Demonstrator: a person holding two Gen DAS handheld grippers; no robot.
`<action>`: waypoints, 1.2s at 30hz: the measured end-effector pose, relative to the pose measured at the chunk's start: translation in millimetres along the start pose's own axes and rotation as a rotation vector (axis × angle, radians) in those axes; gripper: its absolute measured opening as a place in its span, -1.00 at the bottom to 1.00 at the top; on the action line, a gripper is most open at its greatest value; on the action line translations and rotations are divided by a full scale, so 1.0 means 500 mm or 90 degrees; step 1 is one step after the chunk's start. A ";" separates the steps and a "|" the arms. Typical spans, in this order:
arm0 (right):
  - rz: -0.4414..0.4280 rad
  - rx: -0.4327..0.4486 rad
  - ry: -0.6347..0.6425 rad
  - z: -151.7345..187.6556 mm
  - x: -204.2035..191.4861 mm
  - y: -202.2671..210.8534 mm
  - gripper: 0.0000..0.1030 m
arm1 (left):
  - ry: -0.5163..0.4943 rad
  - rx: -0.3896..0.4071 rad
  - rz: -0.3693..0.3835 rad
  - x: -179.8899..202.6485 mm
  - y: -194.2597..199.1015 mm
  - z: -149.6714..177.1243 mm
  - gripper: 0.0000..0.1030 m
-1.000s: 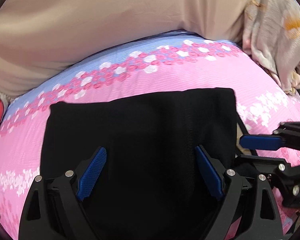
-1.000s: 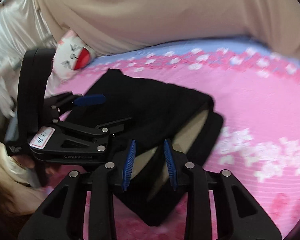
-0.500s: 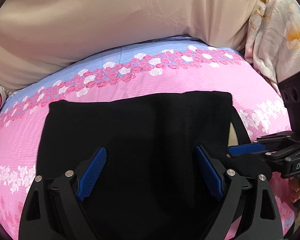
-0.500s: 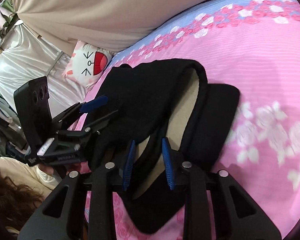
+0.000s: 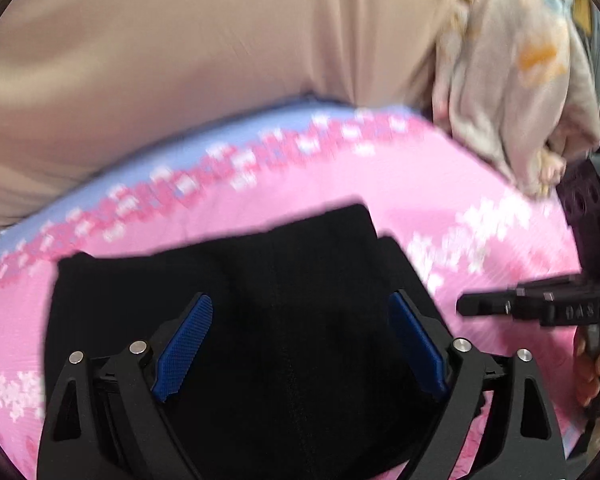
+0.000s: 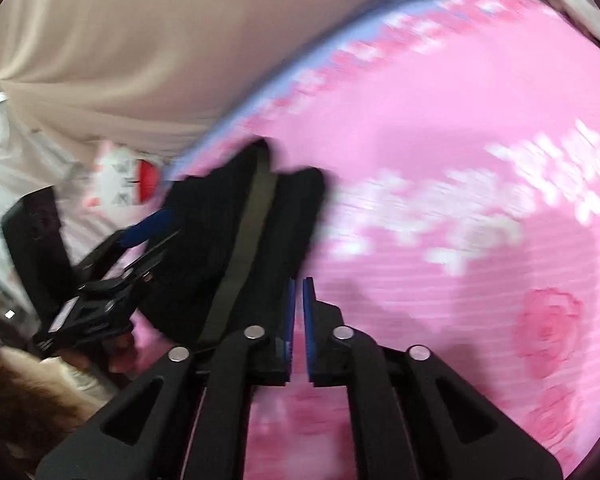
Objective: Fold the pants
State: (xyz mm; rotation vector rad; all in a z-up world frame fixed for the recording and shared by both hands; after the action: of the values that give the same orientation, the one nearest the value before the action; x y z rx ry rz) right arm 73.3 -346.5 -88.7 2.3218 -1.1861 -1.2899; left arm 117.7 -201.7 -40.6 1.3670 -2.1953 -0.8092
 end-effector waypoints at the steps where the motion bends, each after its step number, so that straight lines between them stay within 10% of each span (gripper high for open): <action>1: -0.027 0.004 0.011 -0.010 -0.026 0.000 -0.71 | 0.007 0.011 -0.007 -0.013 0.017 -0.008 0.70; 3: -0.055 0.002 0.022 -0.031 -0.056 -0.018 0.09 | 0.020 0.023 -0.025 -0.040 0.037 -0.020 0.70; 8: -0.028 -0.050 0.072 -0.059 -0.080 -0.107 0.22 | 0.038 0.016 -0.121 -0.141 0.048 -0.009 0.70; 12: -0.035 -0.068 0.101 -0.052 -0.089 -0.127 -0.33 | 0.065 -0.027 -0.151 -0.198 0.016 0.032 0.70; 19: 0.056 -0.046 0.173 -0.049 -0.122 -0.085 -0.31 | 0.049 -0.044 -0.158 -0.198 -0.010 0.052 0.70; 28: 0.029 -0.081 0.173 -0.052 -0.139 -0.145 -0.23 | 0.015 -0.037 -0.162 -0.174 -0.026 0.055 0.70; 32: 0.024 -0.095 0.147 -0.059 -0.135 -0.166 -0.71 | 0.008 -0.046 -0.151 -0.164 -0.022 0.047 0.70; 36: 0.058 -0.019 0.163 -0.089 -0.167 -0.040 -0.74 | 0.016 -0.029 -0.085 -0.130 0.003 0.027 0.77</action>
State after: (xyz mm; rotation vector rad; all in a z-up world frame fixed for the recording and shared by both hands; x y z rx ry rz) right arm 95.9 -278.9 -22.8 2.2984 -1.1636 -0.9397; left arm 135.7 -138.9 -52.8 1.5056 -2.0714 -0.8795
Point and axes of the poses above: each gripper's, at about its wrist camera, not at the fingertips, and y roughly against the way its jaws point, x to its right, z to its underside, the point moved 8 cm from there along -y, roughly the way its jaws point, and after that the axes turned 7 degrees about y, right-handed, at the moved point
